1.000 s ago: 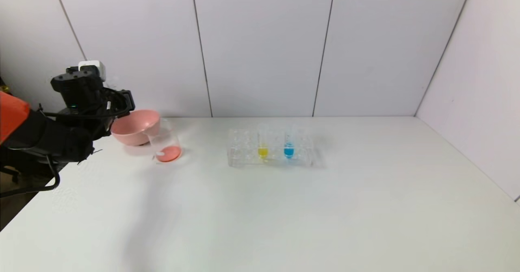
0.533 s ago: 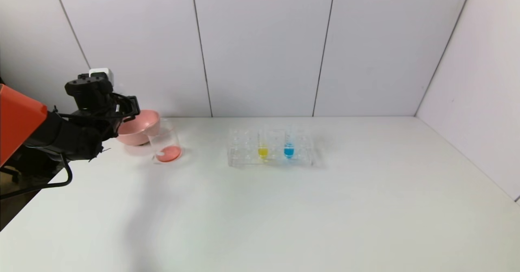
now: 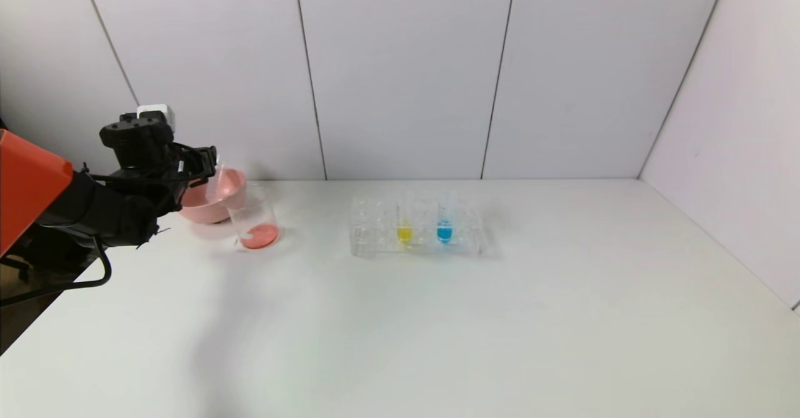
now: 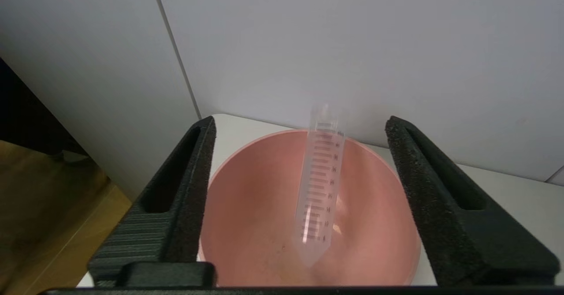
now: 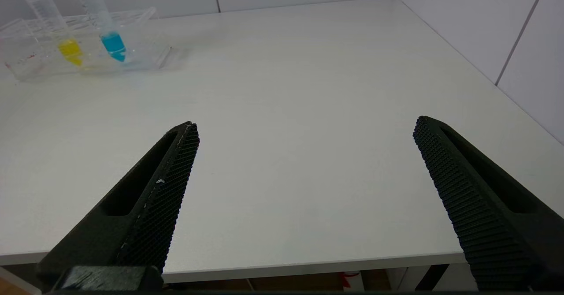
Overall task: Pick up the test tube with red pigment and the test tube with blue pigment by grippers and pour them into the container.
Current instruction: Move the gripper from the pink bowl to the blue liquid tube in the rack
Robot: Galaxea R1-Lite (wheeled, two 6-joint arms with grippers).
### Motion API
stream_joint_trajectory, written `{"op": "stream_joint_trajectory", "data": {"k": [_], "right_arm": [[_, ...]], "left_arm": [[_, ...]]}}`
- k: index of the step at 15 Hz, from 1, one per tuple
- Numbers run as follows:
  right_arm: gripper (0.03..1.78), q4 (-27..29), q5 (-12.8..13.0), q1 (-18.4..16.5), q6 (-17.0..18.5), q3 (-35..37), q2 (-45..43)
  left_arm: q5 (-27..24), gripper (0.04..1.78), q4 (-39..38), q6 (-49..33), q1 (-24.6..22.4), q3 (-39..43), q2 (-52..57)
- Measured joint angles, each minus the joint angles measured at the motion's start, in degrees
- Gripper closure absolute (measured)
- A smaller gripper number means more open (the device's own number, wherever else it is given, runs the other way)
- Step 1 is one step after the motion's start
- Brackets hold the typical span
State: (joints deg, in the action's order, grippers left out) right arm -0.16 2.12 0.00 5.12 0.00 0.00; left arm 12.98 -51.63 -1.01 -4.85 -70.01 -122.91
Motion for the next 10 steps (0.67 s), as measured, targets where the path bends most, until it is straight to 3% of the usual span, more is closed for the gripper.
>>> {"op": "stream_joint_trajectory", "data": {"k": [4, 7, 10], "right_arm": [[0.04, 0.0, 0.0, 0.0, -0.02, 0.0, 0.0], [0.04, 0.02, -0.01, 0.0, -0.02, 0.0, 0.0], [0.04, 0.0, 0.0, 0.0, 0.0, 0.0, 0.0]], "left_arm": [[0.1, 0.09, -0.2, 0.0, 0.04, 1.63, 1.88], [-0.5, 0.05, 0.11, -0.94, 0.2, 5.35, 5.42], [-5.22, 0.06, 1.85, -1.68, 0.26, 11.96, 11.11]]}}
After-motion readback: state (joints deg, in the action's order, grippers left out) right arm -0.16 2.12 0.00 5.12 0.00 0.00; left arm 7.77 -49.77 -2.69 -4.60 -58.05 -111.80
